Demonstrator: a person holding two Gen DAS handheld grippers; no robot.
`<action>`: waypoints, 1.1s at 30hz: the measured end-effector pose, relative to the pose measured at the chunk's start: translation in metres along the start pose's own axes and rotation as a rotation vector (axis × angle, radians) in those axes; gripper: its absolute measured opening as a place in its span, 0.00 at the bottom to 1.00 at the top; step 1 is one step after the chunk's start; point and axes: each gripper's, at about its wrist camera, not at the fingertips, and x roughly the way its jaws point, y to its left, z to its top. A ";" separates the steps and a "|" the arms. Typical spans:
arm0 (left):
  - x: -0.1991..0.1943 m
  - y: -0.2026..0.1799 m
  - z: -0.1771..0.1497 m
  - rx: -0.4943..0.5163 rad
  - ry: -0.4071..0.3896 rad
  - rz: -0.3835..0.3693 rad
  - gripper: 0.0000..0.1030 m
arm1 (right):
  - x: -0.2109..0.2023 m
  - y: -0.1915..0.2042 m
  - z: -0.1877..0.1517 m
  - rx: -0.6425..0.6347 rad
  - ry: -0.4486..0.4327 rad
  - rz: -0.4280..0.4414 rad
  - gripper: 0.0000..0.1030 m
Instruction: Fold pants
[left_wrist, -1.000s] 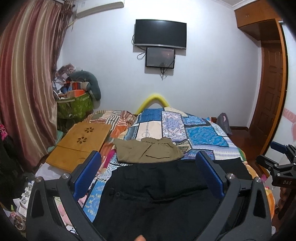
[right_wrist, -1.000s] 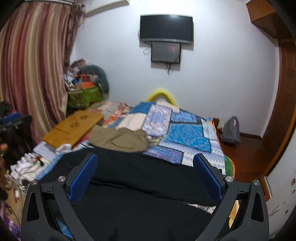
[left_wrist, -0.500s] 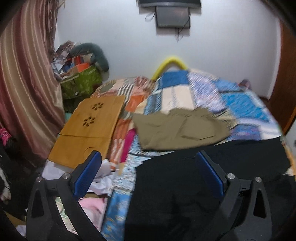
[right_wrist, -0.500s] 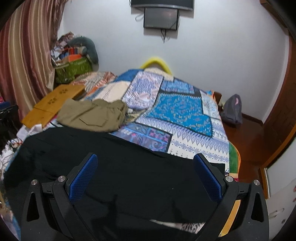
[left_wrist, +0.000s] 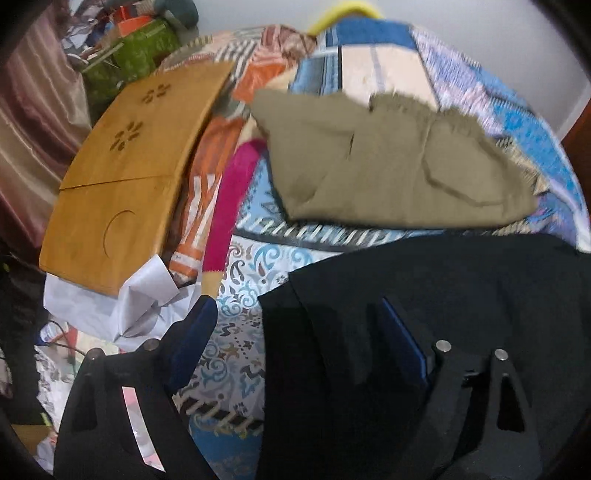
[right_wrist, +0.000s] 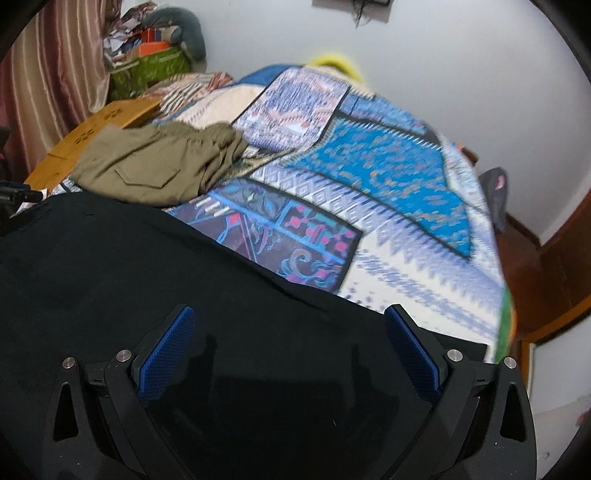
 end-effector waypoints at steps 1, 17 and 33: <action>0.006 0.000 0.000 0.006 0.017 0.008 0.87 | 0.008 -0.001 0.002 0.003 0.020 0.027 0.87; 0.029 -0.001 0.003 -0.039 0.093 -0.167 0.17 | 0.044 0.009 0.008 -0.058 0.083 0.093 0.09; -0.079 -0.020 0.023 0.085 -0.206 -0.013 0.10 | -0.031 -0.007 0.023 0.043 -0.094 0.093 0.02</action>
